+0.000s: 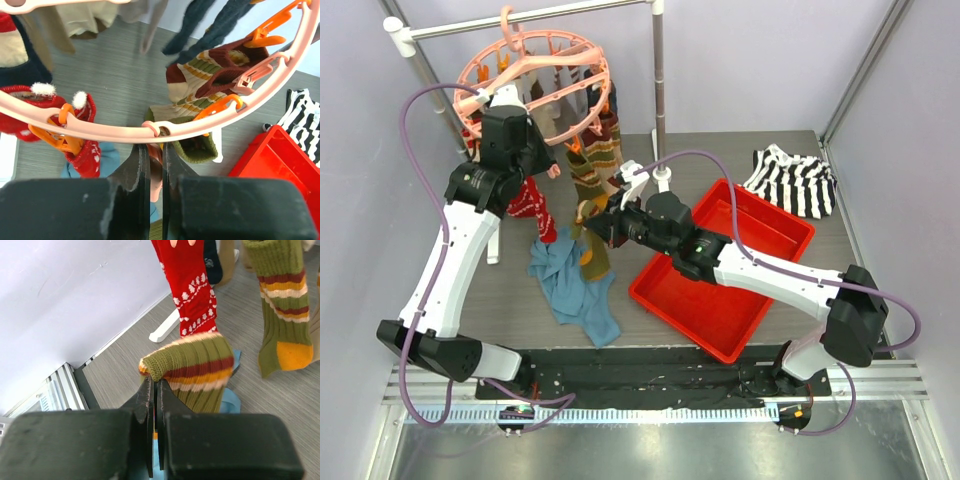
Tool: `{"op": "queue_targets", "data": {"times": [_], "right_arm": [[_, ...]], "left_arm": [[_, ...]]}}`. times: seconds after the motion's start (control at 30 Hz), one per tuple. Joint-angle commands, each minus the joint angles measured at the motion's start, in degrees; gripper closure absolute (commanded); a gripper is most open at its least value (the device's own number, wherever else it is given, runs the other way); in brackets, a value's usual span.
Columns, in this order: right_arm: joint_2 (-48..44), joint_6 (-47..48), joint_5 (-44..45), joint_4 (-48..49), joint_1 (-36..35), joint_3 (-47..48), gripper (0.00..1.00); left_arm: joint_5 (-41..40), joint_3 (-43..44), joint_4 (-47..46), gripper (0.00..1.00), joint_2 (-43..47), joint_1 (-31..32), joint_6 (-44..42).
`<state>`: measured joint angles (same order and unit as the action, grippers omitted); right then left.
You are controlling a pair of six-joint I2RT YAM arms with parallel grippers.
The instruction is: Remove the socks clipped to the hanger
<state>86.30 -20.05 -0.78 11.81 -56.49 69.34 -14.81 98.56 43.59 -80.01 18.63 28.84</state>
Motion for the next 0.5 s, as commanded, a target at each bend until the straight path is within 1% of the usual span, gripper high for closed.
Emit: {"op": "queue_targets", "data": {"times": [0.0, 0.03, 0.07, 0.13, 0.17, 0.23, 0.27, 0.3, 0.37, 0.4, 0.47], "right_arm": [[-0.7, -0.1, 0.5, 0.9, -0.4, 2.8, 0.99], [-0.8, -0.2, 0.5, 0.0, -0.4, 2.9, 0.99], [-1.0, -0.4, 4.2, -1.0, -0.3, 2.9, 0.99], [-2.8, -1.0, 8.0, -4.4, -0.3, 2.5, 0.99], [-4.5, -1.9, 11.9, -5.8, -0.3, 2.6, 0.99], [-6.1, -3.0, 17.4, -13.6, -0.4, 3.1, 0.99], [-6.8, -5.2, 25.0, -16.9, -0.2, 4.2, 0.99], [-8.4, -5.8, 27.6, -22.8, 0.1, 4.7, 0.99], [-10.2, -5.9, 31.6, -27.2, 0.6, 5.2, 0.99], [-12.4, -6.0, 35.5, -30.7, 0.7, 5.3, 0.99], [-14.4, -5.6, 38.3, -33.4, 0.9, 6.1, 0.99]], "left_arm": [[1.5, 0.8, -1.4, 1.00, -0.3, 0.0, -1.7], [2.0, 0.8, -1.7, 1.00, -0.3, 0.1, -1.8], [2.8, 0.7, -2.0, 1.00, -0.2, 0.1, -1.9], [5.2, 0.2, -3.0, 1.00, 0.2, 0.0, -2.1], [5.8, 0.0, -3.2, 1.00, 0.6, 0.1, -2.2], [7.8, -0.8, -3.7, 1.00, 1.0, 0.1, -2.5], [8.2, -1.1, -4.1, 1.00, 1.5, 0.1, -2.6], [8.6, -1.4, -4.1, 1.00, 1.9, 0.1, -2.8], [9.4, -2.1, -4.5, 1.00, 2.7, 0.1, -3.0], [9.4, -2.7, -4.5, 1.00, 2.8, 0.1, -3.1], [9.7, -3.1, -4.7, 1.00, 3.3, 0.1, -3.1]]}}
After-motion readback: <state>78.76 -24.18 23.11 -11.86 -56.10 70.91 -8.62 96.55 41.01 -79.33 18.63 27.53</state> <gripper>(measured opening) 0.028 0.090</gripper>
